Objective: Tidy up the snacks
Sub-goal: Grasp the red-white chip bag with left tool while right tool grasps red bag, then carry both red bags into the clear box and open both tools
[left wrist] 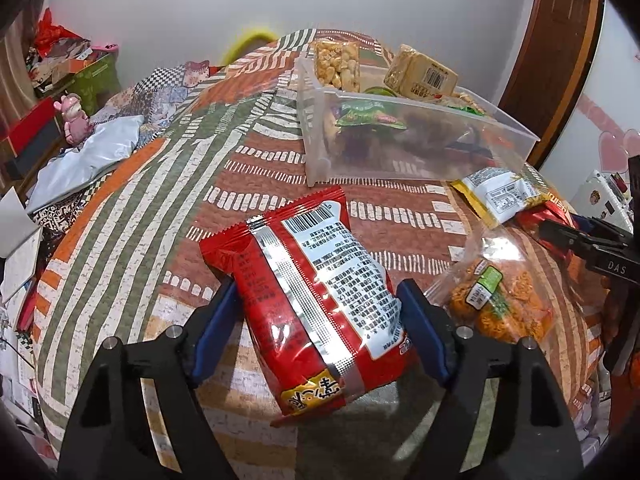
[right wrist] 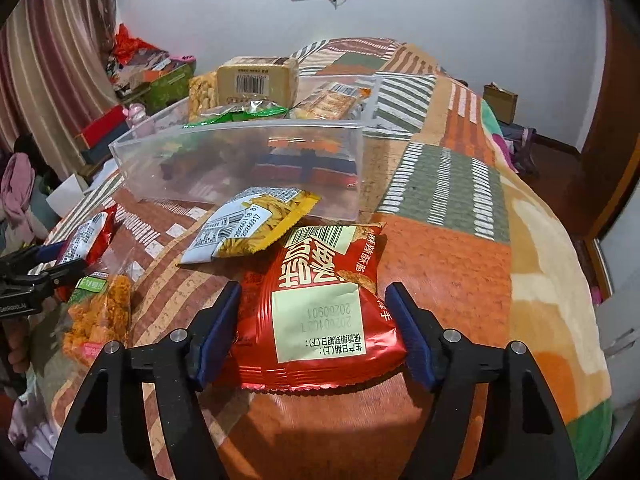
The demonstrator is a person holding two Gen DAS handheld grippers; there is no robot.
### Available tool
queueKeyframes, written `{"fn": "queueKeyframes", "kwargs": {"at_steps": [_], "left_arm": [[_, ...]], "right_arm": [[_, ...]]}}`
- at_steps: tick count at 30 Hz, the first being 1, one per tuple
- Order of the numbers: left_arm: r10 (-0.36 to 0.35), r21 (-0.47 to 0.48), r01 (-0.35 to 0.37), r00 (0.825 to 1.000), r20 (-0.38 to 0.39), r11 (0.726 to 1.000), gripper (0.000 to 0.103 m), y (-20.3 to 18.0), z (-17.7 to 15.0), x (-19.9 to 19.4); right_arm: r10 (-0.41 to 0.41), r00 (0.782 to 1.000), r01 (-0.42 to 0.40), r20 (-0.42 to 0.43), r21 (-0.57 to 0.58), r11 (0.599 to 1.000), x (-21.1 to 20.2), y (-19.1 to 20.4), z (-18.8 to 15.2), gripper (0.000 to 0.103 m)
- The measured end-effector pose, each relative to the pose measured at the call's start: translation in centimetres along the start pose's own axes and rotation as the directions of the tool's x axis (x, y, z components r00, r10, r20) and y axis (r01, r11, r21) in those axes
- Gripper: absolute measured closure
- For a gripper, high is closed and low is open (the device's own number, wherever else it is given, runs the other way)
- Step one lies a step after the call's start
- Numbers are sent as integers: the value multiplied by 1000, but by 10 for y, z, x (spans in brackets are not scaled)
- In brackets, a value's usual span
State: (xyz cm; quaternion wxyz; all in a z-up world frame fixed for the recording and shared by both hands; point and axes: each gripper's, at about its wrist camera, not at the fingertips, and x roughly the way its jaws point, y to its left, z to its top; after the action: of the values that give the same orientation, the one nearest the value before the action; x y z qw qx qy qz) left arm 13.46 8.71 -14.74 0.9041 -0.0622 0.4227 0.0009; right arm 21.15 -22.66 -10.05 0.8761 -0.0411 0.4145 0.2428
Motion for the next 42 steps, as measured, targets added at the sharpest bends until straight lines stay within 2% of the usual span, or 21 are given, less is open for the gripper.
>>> {"fn": "queueKeyframes", "kwargs": {"at_steps": [5,9,12,15,18,22,28,31,33,42], "left_arm": [[-7,-13,8,999,40,1000,25,-1,5,-12],[-13,-9,14,997,81,1000,25,-4,12,-23],[-18,-4,19,994,111,1000,25,-8,18,-32],[-29,6,29,989,142,1000,25,-13,25,-40],[-42,13,40,987,158,999,25,-18,29,-44],[-48,34,43,986,158,999,25,-24,31,-44],[-49,51,41,986,160,998,25,-30,31,-43],[-50,50,42,986,162,998,25,-31,31,-44],[-49,50,41,985,164,998,25,-31,30,-44],[-36,49,26,979,200,998,25,-27,39,-52]], "right_arm": [[-7,1000,5,31,44,999,-13,-8,-2,39],[3,998,-7,65,69,998,-23,-14,3,48],[-7,997,2,75,57,998,-25,-12,5,49],[-10,999,8,46,32,999,-18,-8,4,48],[-4,1000,4,10,29,1000,-12,-8,1,44],[20,999,-18,-43,43,999,0,-12,-1,33],[-8,997,6,-75,-27,1000,17,-2,1,25],[-42,998,39,-57,-56,998,17,1,2,35],[-42,998,40,-42,-51,998,13,-1,1,39],[-97,995,98,34,-14,995,-10,-8,-2,42]]}}
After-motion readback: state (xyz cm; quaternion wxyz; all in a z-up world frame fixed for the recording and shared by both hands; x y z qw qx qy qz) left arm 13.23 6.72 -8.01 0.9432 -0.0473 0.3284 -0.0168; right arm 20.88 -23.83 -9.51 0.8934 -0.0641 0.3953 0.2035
